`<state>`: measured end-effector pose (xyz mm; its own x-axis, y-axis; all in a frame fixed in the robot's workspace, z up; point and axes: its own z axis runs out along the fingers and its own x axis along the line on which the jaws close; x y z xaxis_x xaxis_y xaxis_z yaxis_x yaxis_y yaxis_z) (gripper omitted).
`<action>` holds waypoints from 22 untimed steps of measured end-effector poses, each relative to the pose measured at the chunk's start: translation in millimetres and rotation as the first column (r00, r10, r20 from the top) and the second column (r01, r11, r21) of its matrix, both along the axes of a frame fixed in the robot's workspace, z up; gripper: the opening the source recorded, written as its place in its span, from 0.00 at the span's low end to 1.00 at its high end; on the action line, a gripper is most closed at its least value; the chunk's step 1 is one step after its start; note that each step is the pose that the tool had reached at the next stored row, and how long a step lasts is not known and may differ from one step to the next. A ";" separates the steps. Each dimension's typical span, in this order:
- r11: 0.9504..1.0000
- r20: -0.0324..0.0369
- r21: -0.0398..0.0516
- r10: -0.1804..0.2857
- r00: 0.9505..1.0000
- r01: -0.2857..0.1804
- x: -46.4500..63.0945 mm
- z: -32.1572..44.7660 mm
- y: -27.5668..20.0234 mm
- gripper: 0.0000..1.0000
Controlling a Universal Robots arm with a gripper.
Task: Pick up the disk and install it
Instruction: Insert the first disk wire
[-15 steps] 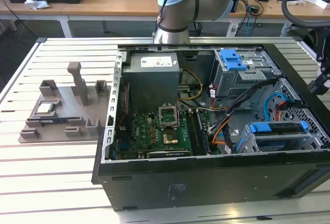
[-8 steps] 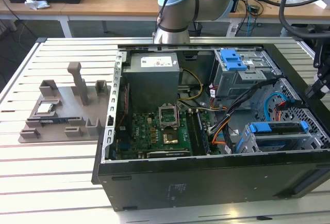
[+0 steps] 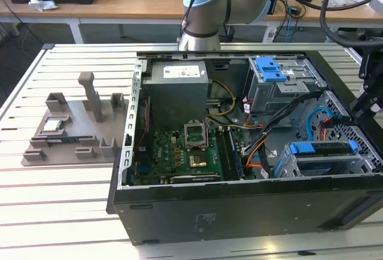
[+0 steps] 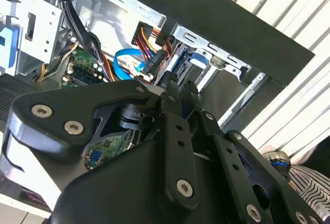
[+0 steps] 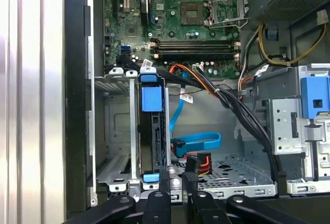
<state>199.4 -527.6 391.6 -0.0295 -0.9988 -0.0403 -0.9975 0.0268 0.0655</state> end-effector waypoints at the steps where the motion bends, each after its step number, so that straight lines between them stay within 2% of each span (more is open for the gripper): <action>1: 1.000 0.000 -0.003 0.000 1.000 0.000 0.0 -3.1 5.2 0.24; 3: 1.000 0.000 -0.006 0.000 1.000 0.000 -0.1 -6.6 10.9 0.24; 5: 1.000 0.000 -0.010 0.000 1.000 0.000 -0.1 -9.6 14.3 0.24; 6: 1.000 0.000 -0.013 0.000 1.000 0.000 -0.1 -13.5 16.0 0.24; 13: 1.000 0.000 -0.018 0.000 1.000 0.000 -0.1 -32.9 20.8 0.24; 16: 1.000 0.000 -0.027 0.000 1.000 0.000 -0.1 -34.5 20.8 0.24; 22: 1.000 0.000 -0.028 0.000 1.000 0.000 -0.1 -35.1 20.8 0.22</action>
<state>199.3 -506.8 356.5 -0.0295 -0.9995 -0.0127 -0.9975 0.0287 0.0648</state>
